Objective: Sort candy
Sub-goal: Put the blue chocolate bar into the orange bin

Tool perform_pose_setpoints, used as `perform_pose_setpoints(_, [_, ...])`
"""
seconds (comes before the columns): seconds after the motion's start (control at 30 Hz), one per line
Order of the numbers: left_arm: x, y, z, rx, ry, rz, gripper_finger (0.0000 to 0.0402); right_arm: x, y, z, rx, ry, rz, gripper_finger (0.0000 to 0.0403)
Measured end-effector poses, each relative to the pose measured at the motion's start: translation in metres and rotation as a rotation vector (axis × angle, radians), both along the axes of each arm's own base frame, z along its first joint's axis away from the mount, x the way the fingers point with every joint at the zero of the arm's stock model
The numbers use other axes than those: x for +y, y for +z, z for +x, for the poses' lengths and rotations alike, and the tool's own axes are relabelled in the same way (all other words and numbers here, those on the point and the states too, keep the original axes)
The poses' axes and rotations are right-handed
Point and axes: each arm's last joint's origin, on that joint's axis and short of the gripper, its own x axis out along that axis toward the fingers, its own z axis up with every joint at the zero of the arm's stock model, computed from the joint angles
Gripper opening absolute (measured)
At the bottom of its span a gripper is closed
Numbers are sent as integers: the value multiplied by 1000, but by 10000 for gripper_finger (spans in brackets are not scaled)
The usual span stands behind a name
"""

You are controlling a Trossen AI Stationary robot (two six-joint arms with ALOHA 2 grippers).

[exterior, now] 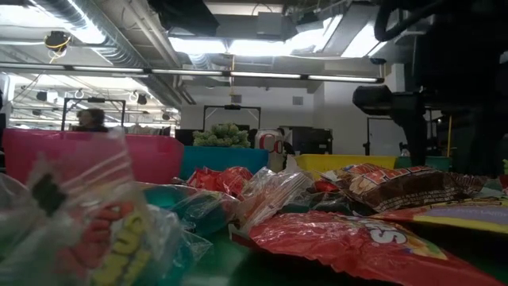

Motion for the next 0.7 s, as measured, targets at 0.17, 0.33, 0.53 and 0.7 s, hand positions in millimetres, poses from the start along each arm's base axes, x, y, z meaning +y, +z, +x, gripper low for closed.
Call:
perform_pose_setpoints(0.17, [0,0,0,0,0,0,119,-3,-13,-7,1,17,-9,159])
perform_pose_setpoints(0.33, [0,0,0,1,0,0,119,-4,-16,-8,-12,11,-11,159])
perform_pose_setpoints(0.53, [0,0,0,1,0,0,119,-4,-17,-8,-22,8,-20,159])
perform_pose_setpoints(0.7, [0,0,0,2,0,0,119,-4,-16,-6,-37,7,-15,159])
